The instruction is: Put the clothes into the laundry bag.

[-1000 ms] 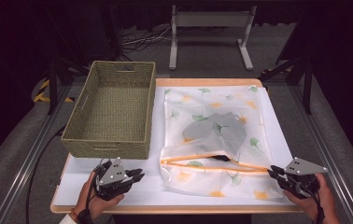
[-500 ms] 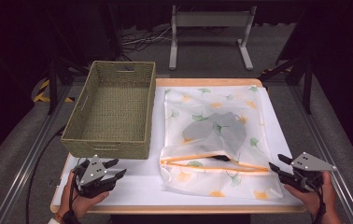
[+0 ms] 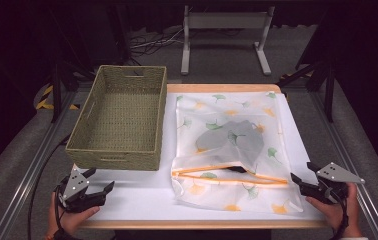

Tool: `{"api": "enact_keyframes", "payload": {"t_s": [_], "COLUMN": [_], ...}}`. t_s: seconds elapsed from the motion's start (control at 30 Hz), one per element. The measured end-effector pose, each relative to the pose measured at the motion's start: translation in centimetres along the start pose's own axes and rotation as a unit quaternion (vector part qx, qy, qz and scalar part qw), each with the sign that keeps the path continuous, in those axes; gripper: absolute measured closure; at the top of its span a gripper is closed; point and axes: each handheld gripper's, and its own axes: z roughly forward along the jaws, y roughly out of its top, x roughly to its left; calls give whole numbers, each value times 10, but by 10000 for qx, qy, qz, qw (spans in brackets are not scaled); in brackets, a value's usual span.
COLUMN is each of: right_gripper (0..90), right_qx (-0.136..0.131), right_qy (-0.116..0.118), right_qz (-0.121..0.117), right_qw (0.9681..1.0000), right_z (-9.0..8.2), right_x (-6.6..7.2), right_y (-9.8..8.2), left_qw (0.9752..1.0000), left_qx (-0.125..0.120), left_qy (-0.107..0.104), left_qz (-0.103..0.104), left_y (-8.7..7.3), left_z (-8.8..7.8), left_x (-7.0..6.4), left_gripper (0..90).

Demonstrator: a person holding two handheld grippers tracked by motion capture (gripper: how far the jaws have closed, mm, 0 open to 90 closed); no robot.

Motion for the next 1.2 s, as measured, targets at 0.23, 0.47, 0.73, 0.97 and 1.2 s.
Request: {"api": "enact_keyframes", "payload": {"t_s": [0.23,0.47,0.73,0.97,1.2], "right_gripper": [222,175,160,159,157], "right_qx": [-2,8,-41,4,7], "right_qy": [-85,-196,-286,-324,-309], "right_qz": [134,213,142,128,76], "right_qw": [9999,9996,9995,9994,9995], "right_z": [7,15,15,17,17], "right_x": [-5,-7,-3,-3,0], "right_y": [-5,-8,-6,-6,-4], "left_qw": [9983,9990,9977,9982,9983], "left_qx": [-198,-173,-333,-283,-265], "left_qy": [-61,3,-24,-9,32], "left_qz": [-554,-422,-585,-521,-518], "left_y": [-11,-14,-16,-15,-14], "left_z": [-4,-3,-7,-5,-6], "left_x": [17,17,19,17,17], "left_gripper": [139,93,76,73,71]}}
